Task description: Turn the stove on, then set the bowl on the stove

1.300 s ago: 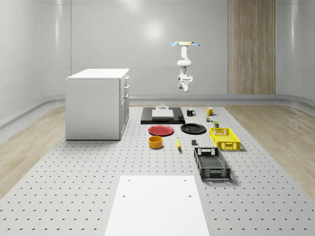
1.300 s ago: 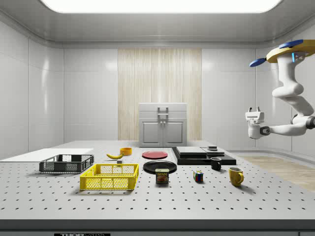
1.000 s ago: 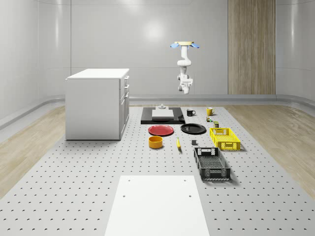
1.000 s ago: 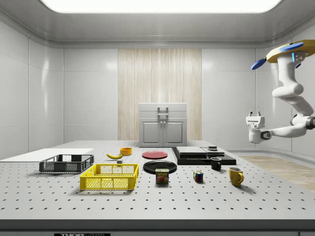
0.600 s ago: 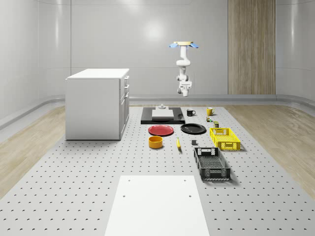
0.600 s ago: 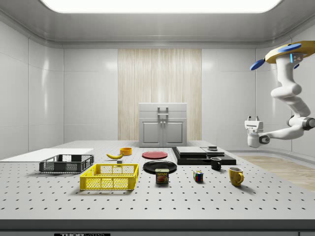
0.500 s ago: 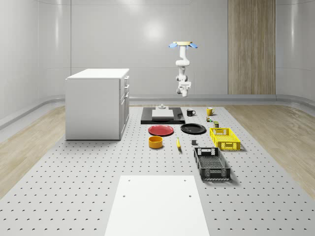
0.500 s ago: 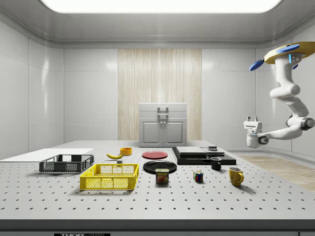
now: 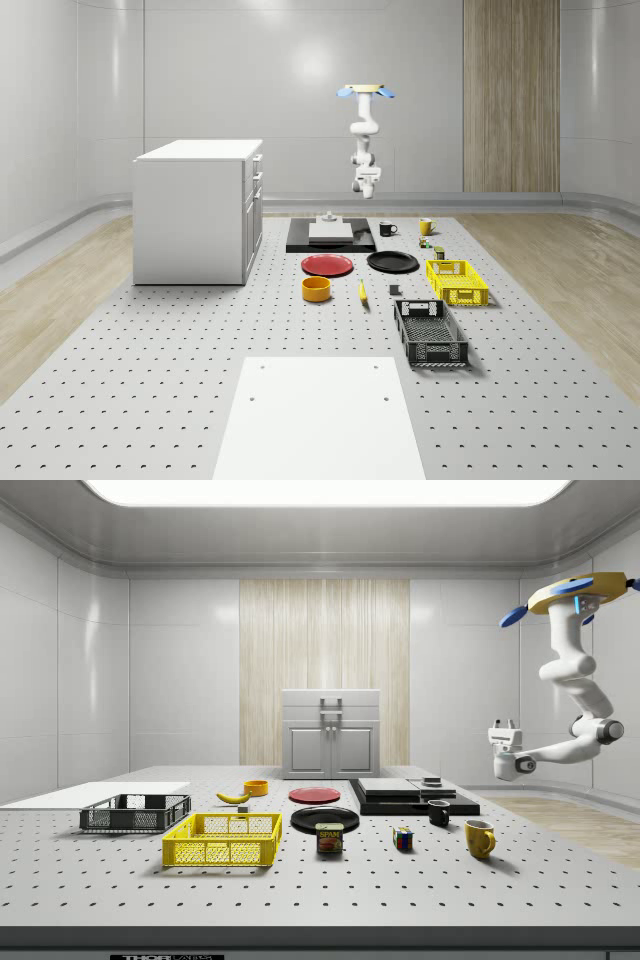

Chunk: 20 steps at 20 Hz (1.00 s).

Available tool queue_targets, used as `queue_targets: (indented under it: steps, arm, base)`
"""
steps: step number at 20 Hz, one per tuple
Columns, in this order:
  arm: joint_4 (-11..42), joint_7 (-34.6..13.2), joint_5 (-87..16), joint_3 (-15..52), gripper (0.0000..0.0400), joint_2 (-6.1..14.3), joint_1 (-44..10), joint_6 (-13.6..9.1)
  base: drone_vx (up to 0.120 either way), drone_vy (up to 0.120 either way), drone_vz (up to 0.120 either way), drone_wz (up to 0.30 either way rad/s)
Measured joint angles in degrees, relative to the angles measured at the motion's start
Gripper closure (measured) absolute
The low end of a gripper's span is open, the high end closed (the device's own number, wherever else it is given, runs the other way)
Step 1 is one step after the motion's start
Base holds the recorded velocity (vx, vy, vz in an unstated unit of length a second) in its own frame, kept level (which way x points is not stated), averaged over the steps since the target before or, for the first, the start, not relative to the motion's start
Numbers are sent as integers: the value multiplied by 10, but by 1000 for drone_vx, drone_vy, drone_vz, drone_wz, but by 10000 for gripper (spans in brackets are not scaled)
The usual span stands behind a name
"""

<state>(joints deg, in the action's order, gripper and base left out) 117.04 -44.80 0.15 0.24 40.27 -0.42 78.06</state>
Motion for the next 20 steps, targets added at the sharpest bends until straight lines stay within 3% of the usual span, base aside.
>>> queue_targets:
  steps: [20]
  arm:
    - [4,0,-3,3,0,5,-2,8]
  base:
    - [0,-120,0,0]
